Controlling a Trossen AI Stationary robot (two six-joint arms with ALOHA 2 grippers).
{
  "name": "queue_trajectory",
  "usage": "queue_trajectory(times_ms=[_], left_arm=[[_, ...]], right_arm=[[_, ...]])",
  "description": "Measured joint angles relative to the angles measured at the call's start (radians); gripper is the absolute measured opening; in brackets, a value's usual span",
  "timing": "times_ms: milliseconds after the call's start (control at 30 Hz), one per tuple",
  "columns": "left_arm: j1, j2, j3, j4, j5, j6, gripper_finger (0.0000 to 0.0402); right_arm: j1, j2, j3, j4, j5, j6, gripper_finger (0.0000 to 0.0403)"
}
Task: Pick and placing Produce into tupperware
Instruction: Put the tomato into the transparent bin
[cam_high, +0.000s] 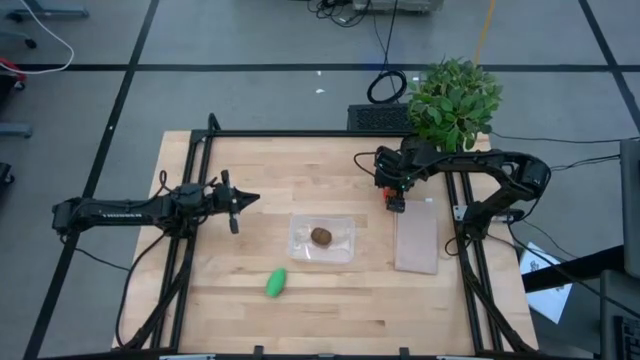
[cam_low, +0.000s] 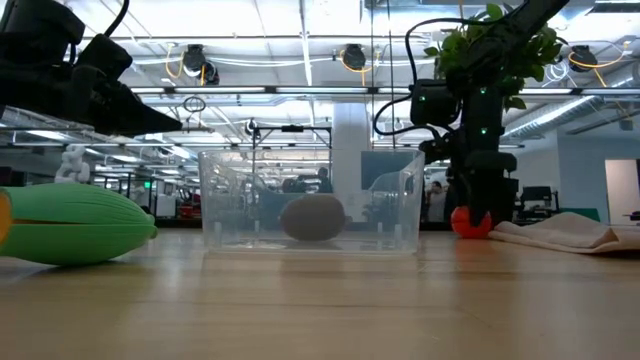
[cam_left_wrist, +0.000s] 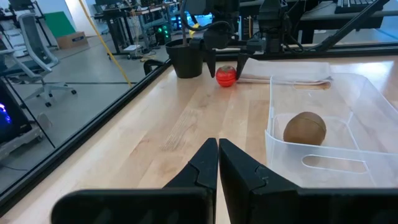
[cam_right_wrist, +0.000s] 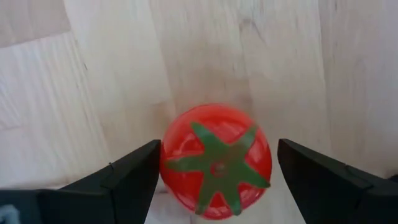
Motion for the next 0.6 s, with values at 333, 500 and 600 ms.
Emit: queue_trajectory(times_ms=[333, 500, 600], left_arm=[[0.0, 0.0, 0.0, 0.0, 0.0, -0.002, 0.0019], [0.0, 0.0, 0.0, 0.0, 0.0, -0.003, 0.0019], [0.0, 0.0, 0.0, 0.0, 0.0, -0.003, 0.0019]], right_arm=[[0.0, 0.011, -0.002, 0.01, -0.032, 0.005, 0.0303], [0.006, 0.067, -0.009, 0.006, -0.033, 0.001, 0.0265], [0.012, 0.099, -0.005, 0.009, -0.028, -0.002, 0.0246]])
